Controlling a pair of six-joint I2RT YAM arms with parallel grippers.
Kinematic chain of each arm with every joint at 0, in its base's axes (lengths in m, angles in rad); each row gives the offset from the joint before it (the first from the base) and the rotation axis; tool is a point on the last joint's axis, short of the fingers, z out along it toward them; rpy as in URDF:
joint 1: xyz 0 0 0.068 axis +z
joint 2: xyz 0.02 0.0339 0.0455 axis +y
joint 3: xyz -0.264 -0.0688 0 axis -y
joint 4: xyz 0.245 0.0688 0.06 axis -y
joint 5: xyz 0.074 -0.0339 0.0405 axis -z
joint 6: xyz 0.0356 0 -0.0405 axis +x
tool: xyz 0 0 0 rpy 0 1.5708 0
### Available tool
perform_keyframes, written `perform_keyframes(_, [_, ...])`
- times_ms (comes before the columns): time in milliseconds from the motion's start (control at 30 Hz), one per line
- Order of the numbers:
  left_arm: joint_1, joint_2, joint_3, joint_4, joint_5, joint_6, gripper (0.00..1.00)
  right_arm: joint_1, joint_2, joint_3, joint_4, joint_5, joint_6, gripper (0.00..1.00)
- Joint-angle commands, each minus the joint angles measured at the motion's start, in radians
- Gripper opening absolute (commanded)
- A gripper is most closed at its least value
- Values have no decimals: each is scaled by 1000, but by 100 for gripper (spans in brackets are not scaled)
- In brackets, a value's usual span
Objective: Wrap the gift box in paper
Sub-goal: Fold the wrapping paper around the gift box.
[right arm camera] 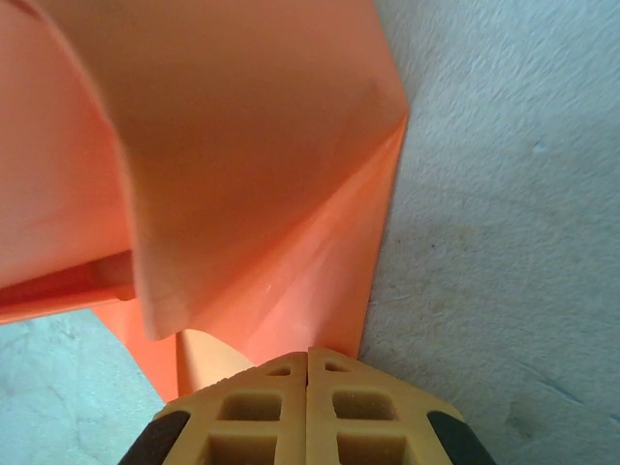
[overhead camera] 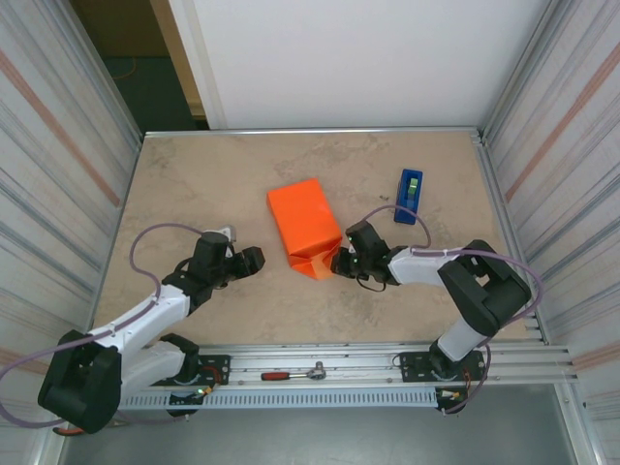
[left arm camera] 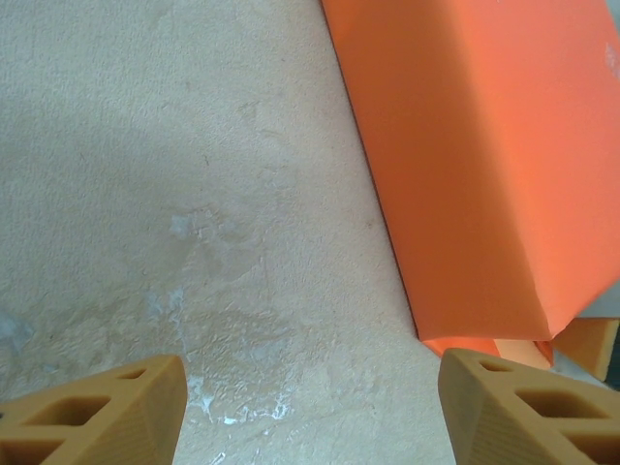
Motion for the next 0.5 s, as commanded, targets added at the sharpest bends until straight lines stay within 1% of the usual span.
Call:
perform_keyframes(0, [9,13,32,19,6,22,70,7,23,-7,19,-19,-5,0])
perform_keyframes(167, [9,23,33,26,15,23,70,-10,-36,-10,-22,-25,-8,0])
perform_keyframes(367, [9,41,30,45,49,35,73,-71,-154,11,-178,-16,-33,0])
perform_keyframes(467, [9,50,20,60,76,37,77,-116,-189,25,-256,-14,-35,7])
